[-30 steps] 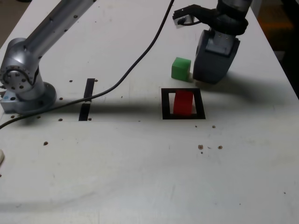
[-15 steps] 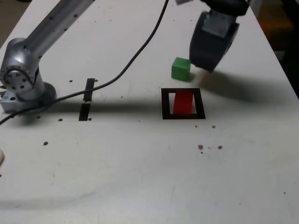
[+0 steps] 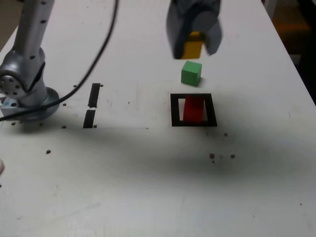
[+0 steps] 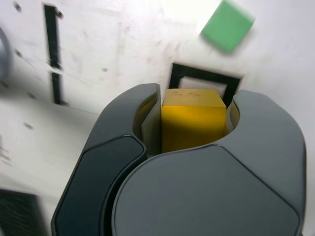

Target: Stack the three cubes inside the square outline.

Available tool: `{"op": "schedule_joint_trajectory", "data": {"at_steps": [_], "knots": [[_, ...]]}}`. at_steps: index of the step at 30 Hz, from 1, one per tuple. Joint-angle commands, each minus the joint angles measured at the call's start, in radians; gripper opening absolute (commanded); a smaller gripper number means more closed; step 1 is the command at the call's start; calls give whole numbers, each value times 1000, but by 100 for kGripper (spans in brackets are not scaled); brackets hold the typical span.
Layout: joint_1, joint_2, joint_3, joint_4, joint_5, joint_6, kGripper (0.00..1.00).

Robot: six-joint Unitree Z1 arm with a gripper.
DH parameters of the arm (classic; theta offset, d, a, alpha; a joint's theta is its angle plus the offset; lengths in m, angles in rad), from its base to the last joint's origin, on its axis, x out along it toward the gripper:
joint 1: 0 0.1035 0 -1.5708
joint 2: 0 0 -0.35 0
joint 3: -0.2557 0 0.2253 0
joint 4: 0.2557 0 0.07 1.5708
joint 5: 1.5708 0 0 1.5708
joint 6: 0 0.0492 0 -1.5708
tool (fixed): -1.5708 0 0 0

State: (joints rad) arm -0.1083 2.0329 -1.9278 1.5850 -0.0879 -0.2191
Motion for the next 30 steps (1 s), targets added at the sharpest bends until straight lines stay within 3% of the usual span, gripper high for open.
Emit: {"op": "schedule_joint_trajectory", "data": {"at_steps": [1,5,13,23,30], "knots": [[-31,-39,120,-45,-11,233,19],[-73,-77,259,-178,-44,348,19],[-130,-84,394,-384,-45,427,19],[-137,-86,388,-412,-20,420,19],[-131,-72,360,-412,21,350,19]]}}
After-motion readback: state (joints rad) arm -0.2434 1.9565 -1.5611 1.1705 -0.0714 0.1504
